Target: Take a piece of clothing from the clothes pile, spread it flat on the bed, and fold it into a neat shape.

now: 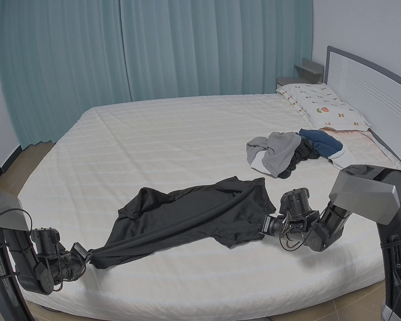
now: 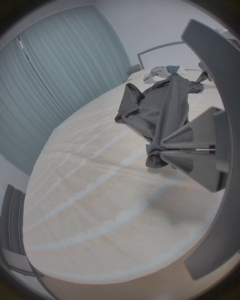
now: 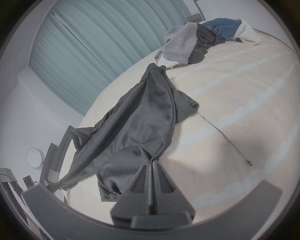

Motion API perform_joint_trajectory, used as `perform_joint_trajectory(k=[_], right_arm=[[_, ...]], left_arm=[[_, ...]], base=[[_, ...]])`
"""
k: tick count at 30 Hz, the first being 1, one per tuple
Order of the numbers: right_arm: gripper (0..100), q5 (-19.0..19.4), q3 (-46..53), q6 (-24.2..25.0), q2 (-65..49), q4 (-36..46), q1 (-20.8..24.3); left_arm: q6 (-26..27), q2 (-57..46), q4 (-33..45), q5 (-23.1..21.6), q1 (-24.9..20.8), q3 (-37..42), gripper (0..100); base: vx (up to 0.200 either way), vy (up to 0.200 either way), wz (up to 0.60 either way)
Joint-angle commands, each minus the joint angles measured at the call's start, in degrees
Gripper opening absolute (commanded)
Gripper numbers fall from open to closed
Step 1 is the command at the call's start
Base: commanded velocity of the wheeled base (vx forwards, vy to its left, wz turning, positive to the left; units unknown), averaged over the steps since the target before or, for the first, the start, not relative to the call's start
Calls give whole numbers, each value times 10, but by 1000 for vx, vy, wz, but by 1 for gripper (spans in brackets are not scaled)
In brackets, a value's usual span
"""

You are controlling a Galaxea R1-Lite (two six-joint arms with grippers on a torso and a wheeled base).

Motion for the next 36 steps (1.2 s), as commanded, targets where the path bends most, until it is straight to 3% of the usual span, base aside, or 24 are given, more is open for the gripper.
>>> perform_joint_trajectory(k=[1, 9, 12, 23, 28, 36], right_arm=[[0, -1, 52, -1, -69, 0, -8], [0, 2, 180, -3, -169, -2, -24], [0, 7, 264, -8, -230, -9, -29], [0, 41, 347, -8, -369, 51, -64], [0, 76, 352, -8, -432, 156, -64], [0, 74, 352, -34, -440, 234, -65]], left_arm=[[0, -1, 0, 0, 1, 5, 0], [11, -16, -8, -4, 0, 41, 0], [44, -35, -39, -5, 0, 80, 0], [119, -67, -66, -4, -3, 141, 0], [152, -81, -28, -1, -7, 143, 0], [229, -151, 119, -1, -10, 143, 0]], base=[[0, 0, 0], [0, 0, 0], [0, 0, 0], [0, 0, 0], [0, 0, 0], [0, 0, 0]])
